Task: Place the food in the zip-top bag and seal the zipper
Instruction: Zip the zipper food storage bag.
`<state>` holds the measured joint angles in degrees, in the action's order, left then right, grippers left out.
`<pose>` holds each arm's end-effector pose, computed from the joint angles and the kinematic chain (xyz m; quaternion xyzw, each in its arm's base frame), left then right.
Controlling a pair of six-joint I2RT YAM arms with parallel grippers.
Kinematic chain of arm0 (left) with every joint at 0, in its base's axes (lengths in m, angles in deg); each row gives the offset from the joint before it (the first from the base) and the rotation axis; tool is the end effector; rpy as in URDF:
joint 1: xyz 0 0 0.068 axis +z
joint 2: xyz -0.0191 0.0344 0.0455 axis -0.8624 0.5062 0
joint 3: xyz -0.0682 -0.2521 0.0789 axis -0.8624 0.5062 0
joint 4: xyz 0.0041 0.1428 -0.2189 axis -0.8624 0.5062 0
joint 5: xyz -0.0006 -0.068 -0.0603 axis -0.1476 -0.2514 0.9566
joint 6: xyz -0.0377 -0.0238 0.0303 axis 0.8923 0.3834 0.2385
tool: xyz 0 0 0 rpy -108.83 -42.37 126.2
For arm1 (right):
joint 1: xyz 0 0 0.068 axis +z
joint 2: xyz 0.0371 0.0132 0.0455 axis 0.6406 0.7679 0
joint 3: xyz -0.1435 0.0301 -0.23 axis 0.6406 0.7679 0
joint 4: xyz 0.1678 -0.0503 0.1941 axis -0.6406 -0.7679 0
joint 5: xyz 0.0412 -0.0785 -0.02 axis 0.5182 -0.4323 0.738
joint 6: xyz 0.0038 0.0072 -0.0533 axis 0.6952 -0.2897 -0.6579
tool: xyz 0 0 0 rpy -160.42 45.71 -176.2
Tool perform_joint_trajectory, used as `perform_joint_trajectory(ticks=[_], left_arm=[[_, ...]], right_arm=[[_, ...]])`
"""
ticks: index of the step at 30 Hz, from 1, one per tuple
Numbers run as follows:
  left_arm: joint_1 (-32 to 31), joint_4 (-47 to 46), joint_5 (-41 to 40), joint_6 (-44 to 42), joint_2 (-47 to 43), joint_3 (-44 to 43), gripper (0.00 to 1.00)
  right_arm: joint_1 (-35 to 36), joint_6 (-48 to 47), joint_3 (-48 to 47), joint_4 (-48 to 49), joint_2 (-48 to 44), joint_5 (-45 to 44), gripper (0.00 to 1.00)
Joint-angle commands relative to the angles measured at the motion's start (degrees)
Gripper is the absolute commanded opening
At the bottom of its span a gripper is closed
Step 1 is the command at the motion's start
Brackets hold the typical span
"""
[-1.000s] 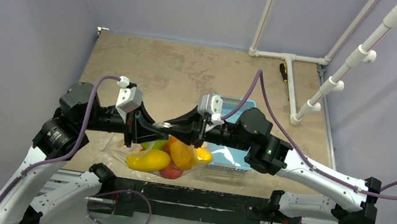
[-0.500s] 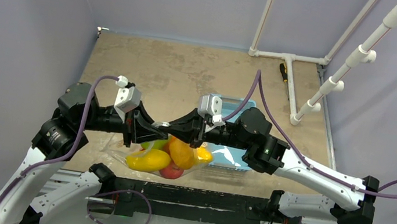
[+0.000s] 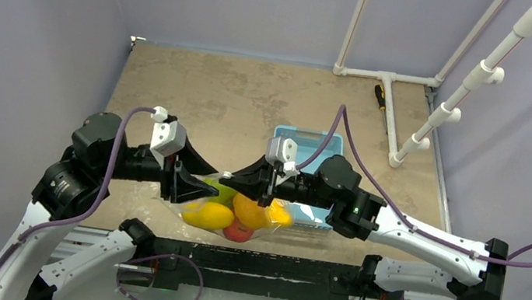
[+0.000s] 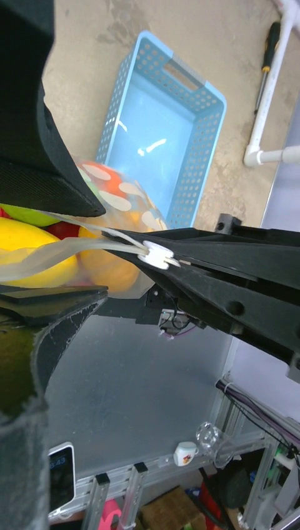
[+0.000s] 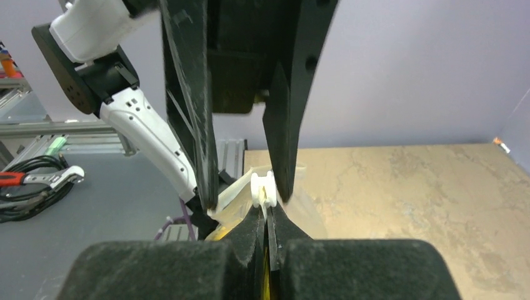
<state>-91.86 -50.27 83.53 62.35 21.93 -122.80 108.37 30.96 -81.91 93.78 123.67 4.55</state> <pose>0.0725 -0.0773 0.4249 0.4105 0.6324 -0.4905 0.4370 0.0838 0.2424 0.4043 -0.4495 0.4675 0.5124 0.5628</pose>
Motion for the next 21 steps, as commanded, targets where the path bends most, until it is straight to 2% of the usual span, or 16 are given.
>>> perform_joint_trajectory(ticks=[1, 5, 16, 21], left_arm=[[-0.07, 2.05, -3.82, -3.01, -1.74, -3.62, 0.44], [-0.07, -0.87, -3.16, -1.71, -2.32, -2.91, 0.47], [-0.06, -10.67, 6.93, 1.78, -2.17, 1.80, 0.46], [-0.06, -11.99, 8.77, 1.76, -2.07, 2.92, 0.47]], right_arm=[[0.10, 2.95, 1.85, 6.05, -2.62, -1.28, 0.00], [0.42, 4.41, 3.68, 6.58, -3.56, -0.55, 0.00], [1.25, 5.51, 3.58, 5.39, -2.74, 2.11, 0.00], [1.49, 5.51, 3.01, 5.42, -2.23, 2.64, 0.00]])
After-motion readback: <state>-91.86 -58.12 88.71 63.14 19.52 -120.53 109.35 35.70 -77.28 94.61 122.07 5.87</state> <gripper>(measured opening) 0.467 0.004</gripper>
